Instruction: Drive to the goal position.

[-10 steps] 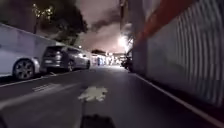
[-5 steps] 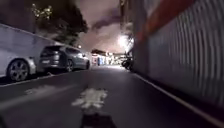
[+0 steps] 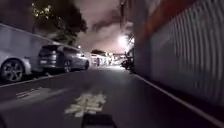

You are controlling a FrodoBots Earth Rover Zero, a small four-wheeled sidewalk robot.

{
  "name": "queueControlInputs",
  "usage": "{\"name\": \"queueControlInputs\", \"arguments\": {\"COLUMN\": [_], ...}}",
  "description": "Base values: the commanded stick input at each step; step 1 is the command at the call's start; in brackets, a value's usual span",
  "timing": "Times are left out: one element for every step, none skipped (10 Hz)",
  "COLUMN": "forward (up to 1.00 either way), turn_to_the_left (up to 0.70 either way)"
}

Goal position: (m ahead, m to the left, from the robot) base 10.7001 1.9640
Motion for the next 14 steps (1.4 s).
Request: {"name": "queueControlInputs", "arguments": {"forward": [0.45, 0.45, 0.45, 0.45, 0.45, 0.45, 0.45, 0.45, 0.45, 0.45, 0.45, 0.45, 0.45, 0.45], "turn_to_the_left": [0.0, 0.0, 0.0, 0.0, 0.0, 0.0, 0.0, 0.0, 0.0, 0.0, 0.0, 0.0, 0.0, 0.0]}}
